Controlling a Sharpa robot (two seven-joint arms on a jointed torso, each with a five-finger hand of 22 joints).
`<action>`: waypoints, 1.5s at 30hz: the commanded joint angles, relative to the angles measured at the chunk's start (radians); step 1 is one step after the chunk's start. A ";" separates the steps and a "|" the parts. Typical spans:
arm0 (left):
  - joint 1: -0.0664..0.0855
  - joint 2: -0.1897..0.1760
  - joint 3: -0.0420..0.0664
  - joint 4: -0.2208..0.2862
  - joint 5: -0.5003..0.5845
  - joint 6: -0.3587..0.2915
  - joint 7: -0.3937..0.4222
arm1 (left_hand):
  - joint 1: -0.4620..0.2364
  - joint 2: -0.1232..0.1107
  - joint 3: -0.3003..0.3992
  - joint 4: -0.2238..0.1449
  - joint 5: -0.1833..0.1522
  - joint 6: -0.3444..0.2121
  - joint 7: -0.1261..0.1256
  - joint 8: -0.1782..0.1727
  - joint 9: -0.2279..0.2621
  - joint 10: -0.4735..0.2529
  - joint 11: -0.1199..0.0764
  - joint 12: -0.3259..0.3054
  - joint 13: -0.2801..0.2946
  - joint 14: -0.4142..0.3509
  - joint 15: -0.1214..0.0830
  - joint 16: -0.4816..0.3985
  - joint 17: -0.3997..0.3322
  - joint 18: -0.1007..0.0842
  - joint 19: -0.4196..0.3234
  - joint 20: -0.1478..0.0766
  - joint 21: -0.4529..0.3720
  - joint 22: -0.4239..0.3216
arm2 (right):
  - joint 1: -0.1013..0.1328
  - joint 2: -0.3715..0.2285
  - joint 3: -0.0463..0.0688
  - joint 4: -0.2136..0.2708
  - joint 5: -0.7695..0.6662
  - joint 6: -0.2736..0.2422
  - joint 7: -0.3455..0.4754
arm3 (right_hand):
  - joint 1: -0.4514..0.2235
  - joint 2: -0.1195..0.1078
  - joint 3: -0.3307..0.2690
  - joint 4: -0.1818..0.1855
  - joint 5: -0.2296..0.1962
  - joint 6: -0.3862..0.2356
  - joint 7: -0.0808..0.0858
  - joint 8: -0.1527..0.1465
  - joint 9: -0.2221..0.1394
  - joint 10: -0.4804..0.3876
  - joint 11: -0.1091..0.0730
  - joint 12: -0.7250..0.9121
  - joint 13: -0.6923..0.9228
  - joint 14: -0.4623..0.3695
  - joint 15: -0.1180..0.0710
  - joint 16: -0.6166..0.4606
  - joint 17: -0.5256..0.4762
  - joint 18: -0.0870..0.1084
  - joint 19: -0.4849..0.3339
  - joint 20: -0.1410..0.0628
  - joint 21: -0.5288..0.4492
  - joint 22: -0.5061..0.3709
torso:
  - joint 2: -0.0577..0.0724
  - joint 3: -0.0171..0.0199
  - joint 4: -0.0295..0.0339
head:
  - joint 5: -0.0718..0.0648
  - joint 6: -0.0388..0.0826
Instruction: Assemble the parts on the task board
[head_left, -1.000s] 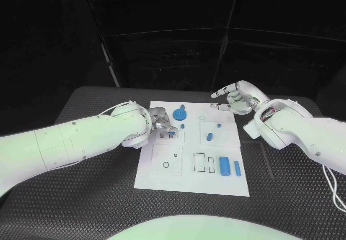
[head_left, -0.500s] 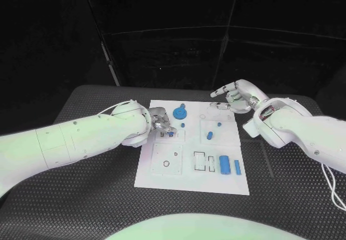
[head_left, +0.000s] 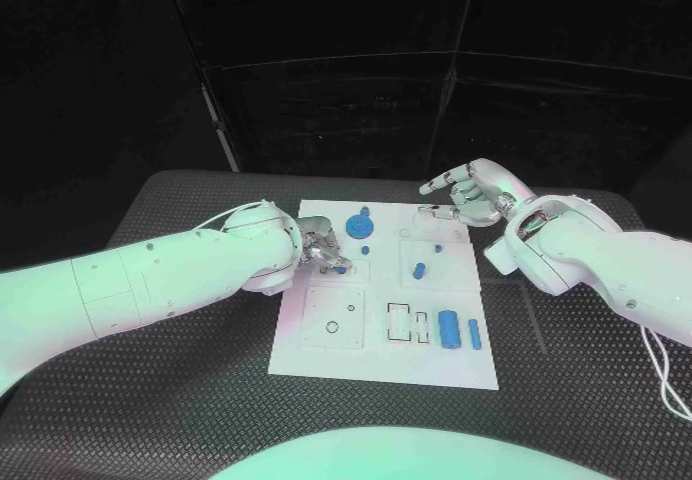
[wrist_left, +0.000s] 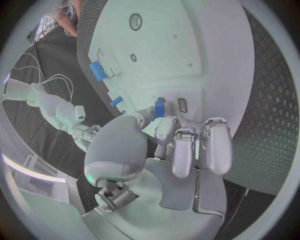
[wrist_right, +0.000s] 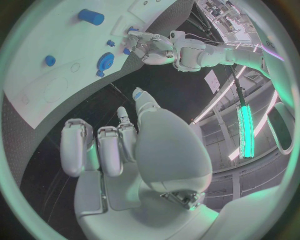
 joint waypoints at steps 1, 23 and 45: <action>-0.001 0.000 -0.001 0.000 -0.009 0.021 -0.004 | 0.006 0.007 0.146 -0.141 0.005 0.001 -0.006 0.005 0.000 0.003 0.000 -0.002 -0.001 0.106 -0.005 0.003 0.263 -0.009 0.004 -0.003 0.003 0.039 | 0.002 0.001 0.001 0.001 -0.003 0.007 0.005 | -0.004 0.006 0.000 -0.004 0.004 0.007 -0.002 0.004 -0.002 0.001 -0.005 -0.003 0.053 0.063 -0.004 -0.005 0.068 0.004 0.001 -0.006 -0.007 -0.001 | 0.000 -0.0004 0.0005 | 0.000 0.000; -0.001 0.000 -0.001 -0.008 -0.029 0.051 -0.007 | -0.001 0.004 0.154 -0.143 0.005 0.003 -0.005 0.009 0.004 0.006 0.000 0.001 0.003 0.106 -0.004 0.003 0.263 -0.010 0.005 -0.003 0.003 0.040 | 0.002 0.003 0.001 -0.001 -0.003 0.008 0.006 | -0.005 0.006 0.000 -0.005 0.005 0.007 -0.002 0.004 -0.002 0.000 -0.005 -0.005 0.051 0.063 -0.004 -0.005 0.066 0.005 0.000 -0.006 -0.008 -0.003 | 0.000 0.0001 0.0000 | 0.003 -0.005; 0.000 0.024 0.000 -0.036 -0.029 0.083 -0.008 | -0.069 -0.011 0.097 -0.113 0.004 0.040 -0.020 0.033 0.024 0.025 -0.010 0.018 0.019 0.106 -0.011 0.003 0.263 -0.013 0.014 -0.007 0.010 0.055 | 0.002 0.001 0.001 0.001 -0.003 0.010 0.004 | -0.006 0.007 0.000 -0.006 0.006 0.008 -0.002 0.004 -0.001 -0.001 -0.006 -0.005 0.051 0.063 -0.005 -0.006 0.066 0.005 -0.001 -0.006 -0.009 -0.004 | 0.000 0.0006 0.0005 | 0.002 -0.011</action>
